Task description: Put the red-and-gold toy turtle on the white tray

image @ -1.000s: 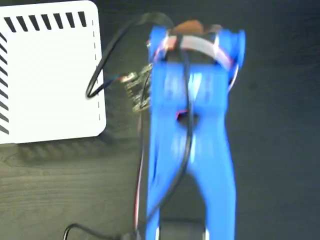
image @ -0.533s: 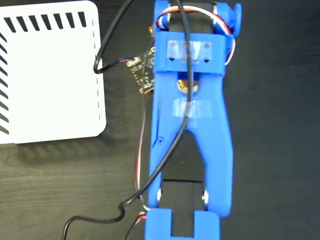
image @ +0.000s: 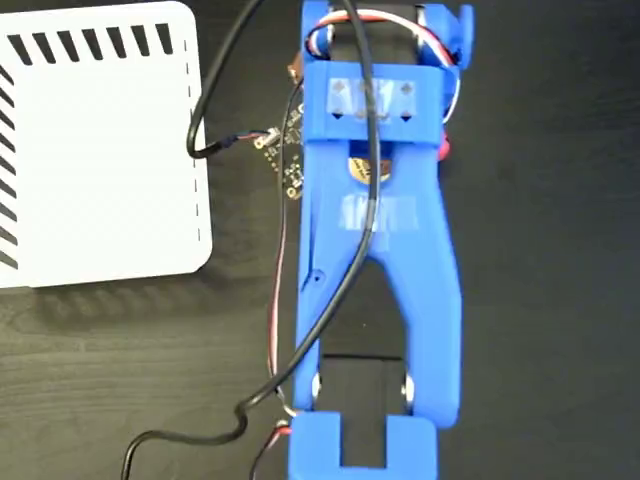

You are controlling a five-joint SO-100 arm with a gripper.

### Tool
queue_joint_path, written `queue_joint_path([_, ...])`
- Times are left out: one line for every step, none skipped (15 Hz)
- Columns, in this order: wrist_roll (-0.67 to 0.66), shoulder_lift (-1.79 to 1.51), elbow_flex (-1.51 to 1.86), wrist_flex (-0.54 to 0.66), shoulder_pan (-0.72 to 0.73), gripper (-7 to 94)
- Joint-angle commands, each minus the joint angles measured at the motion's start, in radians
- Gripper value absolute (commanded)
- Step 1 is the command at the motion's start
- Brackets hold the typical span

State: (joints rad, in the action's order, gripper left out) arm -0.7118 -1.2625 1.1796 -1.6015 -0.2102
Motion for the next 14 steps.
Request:
queue_joint_path([-0.017,-0.044,0.005,-0.015,-0.018,38])
queue_joint_path([-0.017,-0.048,0.017,-0.015,-0.021,42])
queue_joint_path([-0.017,-0.054,0.029,-0.015,-0.029,49])
queue_joint_path([-0.017,-0.060,0.037,-0.015,-0.035,54])
queue_joint_path([-0.034,-0.063,0.043,-0.021,-0.041,56])
queue_joint_path([-0.046,-0.067,0.054,-0.028,-0.049,56])
queue_joint_path([-0.055,-0.074,0.072,-0.029,-0.057,62])
queue_joint_path([-0.067,-0.080,0.098,-0.029,-0.061,62])
queue_joint_path([-0.069,-0.087,0.126,-0.028,-0.061,62])
queue_joint_path([-0.071,-0.091,0.156,-0.023,-0.061,62])
queue_joint_path([-0.071,-0.091,0.186,-0.014,-0.063,62])
queue_joint_path([-0.071,-0.089,0.213,0.008,-0.066,62])
queue_joint_path([-0.071,-0.083,0.236,0.028,-0.071,62])
queue_joint_path([-0.071,-0.074,0.258,0.054,-0.074,62])
